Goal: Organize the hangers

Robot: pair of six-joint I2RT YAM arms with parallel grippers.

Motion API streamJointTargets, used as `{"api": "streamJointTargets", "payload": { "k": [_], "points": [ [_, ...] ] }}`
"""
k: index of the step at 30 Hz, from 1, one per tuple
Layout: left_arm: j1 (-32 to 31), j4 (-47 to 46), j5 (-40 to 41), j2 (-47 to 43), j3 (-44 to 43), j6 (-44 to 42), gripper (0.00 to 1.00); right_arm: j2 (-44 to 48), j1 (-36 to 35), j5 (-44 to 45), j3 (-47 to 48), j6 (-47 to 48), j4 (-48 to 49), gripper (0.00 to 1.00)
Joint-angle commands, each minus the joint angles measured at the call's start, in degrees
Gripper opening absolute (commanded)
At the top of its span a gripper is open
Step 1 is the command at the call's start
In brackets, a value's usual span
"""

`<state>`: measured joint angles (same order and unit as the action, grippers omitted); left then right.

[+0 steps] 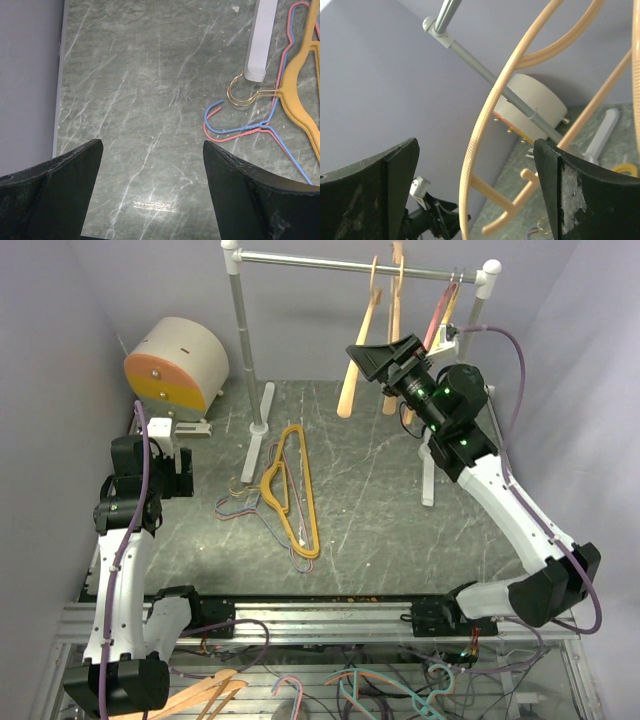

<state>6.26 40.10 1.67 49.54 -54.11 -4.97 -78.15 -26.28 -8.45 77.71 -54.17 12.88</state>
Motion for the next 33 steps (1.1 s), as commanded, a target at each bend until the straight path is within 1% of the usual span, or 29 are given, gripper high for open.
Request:
{"api": "streamJointTargets", "payload": {
  "k": [1,4,9,11,13,15,18,20,22,24,29,31,32,33],
  "points": [
    [-0.19,-1.42,-0.23,-1.11,-0.03,-0.3,0.93,3.7,-0.28,2.87,-0.5,6.29,-4.11,1.0],
    [-0.15,-1.34,-0.79,-1.18,-0.04,-0.39,0.93,6.23,-0.61,4.45,-1.24,9.68,-5.72,1.0],
    [-0.11,-1.42,-1.1,-0.98,-0.02,-0.39,0.94,8.34,-1.02,1.96,0.52,15.33,-8.4,1.0],
    [0.02,-1.42,-1.22,-0.94,0.0,-0.47,0.94,8.69,-2.88,1.57,2.53,18.43,-9.42,1.0],
    [0.1,-1.49,-1.08,-0.85,0.05,-0.21,0.93,7.88,-5.67,3.3,5.61,22.05,-10.83,1.0],
    [0.29,-1.68,-0.95,-0.87,0.04,0.15,0.93,4.89,-9.06,6.97,10.35,26.18,-13.13,1.0],
    [0.4,-1.69,-1.39,-0.93,0.13,0.31,0.93,-3.55,-14.28,12.99,22.86,31.63,-20.64,1.0],
    [0.65,-1.77,-1.59,-1.0,0.25,0.4,0.94,-9.03,-19.01,17.49,27.71,35.17,-20.97,1.0],
    [0.82,-1.86,-1.52,-1.03,0.34,0.34,0.94,-12.99,-21.45,19.69,31.12,38.23,-19.53,1.0],
    [0.93,-1.94,-1.71,-1.03,0.36,0.25,0.94,-16.74,-21.78,20.27,33.27,39.43,-17.57,1.0],
    [1.01,-2.0,-1.85,-1.2,0.84,0.05,0.95,-19.67,-21.4,27.61,25.39,45.24,-1.52,1.0],
    [1.03,-2.03,-2.11,-1.16,0.84,-0.03,0.95,-21.53,-21.36,29.14,23.79,49.82,3.89,1.0],
    [1.06,-2.04,-2.19,-1.07,0.84,-0.1,0.95,-22.08,-21.4,30.27,21.2,52.64,9.99,1.0],
    [1.1,-2.08,-2.15,-1.08,0.78,-0.17,0.94,-22.39,-21.37,30.56,19.66,55.33,13.45,1.0]
  ]
}}
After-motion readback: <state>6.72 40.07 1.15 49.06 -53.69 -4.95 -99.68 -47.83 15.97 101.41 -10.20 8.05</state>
